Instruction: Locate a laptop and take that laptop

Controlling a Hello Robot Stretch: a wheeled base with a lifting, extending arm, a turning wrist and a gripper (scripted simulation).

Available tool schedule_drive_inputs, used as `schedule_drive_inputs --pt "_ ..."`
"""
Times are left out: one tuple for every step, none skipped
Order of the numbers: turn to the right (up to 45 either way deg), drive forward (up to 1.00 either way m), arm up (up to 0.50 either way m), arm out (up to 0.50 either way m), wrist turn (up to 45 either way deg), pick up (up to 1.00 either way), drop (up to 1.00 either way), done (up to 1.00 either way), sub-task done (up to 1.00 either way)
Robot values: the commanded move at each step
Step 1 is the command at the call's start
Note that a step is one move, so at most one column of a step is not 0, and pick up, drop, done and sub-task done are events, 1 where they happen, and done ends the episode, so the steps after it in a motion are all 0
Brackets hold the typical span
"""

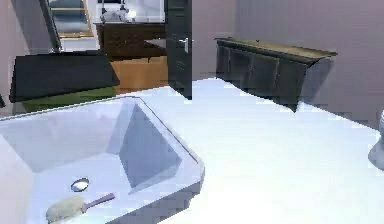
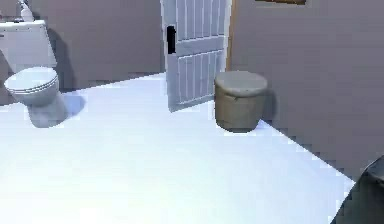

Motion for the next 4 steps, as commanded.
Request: schedule_drive_inputs --pt "45.0 0.0 0.0 0.0 0.0 0.0 0.0 0.0 0.0" --pt "45.0 0.0 0.0 0.0 0.0 0.0 0.0 0.0 0.0" --pt "39.0 0.0 0.0 0.0 0.0 0.0 0.0 0.0 0.0" --pt "0.0 0.1 0.0 0.0 0.0 0.0 0.0 0.0 0.0"
